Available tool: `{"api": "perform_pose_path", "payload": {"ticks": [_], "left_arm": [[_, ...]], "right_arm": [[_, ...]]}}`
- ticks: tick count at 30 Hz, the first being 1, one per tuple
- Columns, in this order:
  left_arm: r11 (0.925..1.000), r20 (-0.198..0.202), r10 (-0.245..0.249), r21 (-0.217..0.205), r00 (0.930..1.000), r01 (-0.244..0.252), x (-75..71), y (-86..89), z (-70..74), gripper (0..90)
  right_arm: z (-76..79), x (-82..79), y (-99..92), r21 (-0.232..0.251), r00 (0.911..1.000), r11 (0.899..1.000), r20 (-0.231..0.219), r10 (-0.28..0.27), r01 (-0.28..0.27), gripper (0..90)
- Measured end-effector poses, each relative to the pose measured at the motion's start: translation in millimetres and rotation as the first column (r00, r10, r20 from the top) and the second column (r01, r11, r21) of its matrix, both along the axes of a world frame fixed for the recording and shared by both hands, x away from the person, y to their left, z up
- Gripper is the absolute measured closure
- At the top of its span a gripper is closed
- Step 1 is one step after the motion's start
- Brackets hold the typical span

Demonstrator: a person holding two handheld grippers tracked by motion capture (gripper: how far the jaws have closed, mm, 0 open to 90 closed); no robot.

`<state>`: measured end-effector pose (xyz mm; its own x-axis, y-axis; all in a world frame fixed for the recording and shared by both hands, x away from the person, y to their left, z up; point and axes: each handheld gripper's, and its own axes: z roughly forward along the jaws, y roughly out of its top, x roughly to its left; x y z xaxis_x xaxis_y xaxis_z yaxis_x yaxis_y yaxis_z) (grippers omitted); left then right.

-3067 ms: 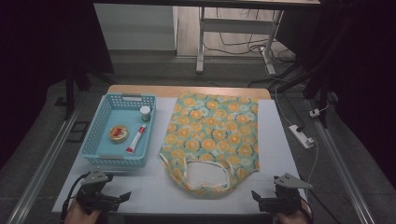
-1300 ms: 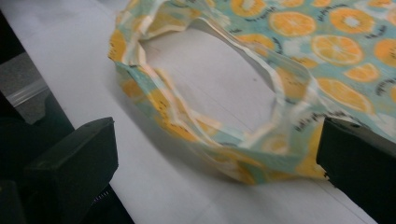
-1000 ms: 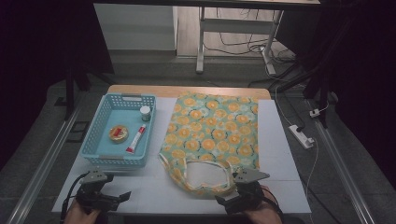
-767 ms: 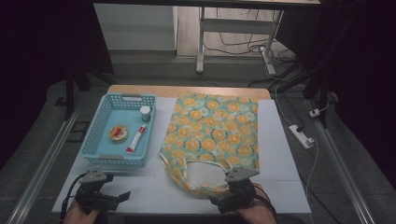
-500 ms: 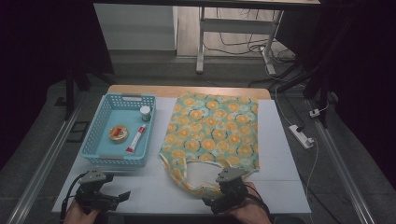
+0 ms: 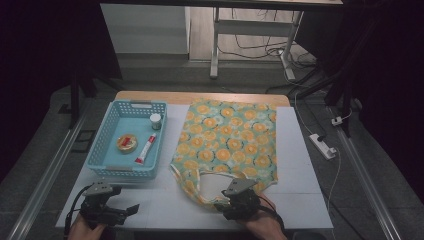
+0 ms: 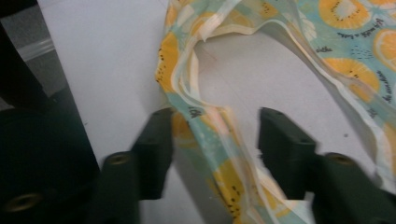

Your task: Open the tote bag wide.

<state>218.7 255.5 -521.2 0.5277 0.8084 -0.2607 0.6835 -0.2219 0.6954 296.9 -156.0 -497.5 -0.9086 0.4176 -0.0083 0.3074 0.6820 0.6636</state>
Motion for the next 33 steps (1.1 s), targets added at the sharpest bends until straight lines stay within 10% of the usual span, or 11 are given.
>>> {"api": "perform_pose_path", "payload": {"ticks": [8, 33], "left_arm": [[1.0000, -0.004, 0.005, -0.007, 1.0000, -0.005, 0.4, 1.2, -0.2, 3.2], [0.9996, -0.007, 0.020, -0.022, 0.9998, -0.020, 0.9, 2.9, -0.4, 4.2]], "right_arm": [[10.8, 5.4, -3.1, 0.030, 0.9990, 0.999, -0.018, 0.040, -0.039, 89.9], [33.2, 68.8, -11.8, 0.125, 0.9977, 0.992, -0.064, -0.022, 0.030, 90.0]]}}
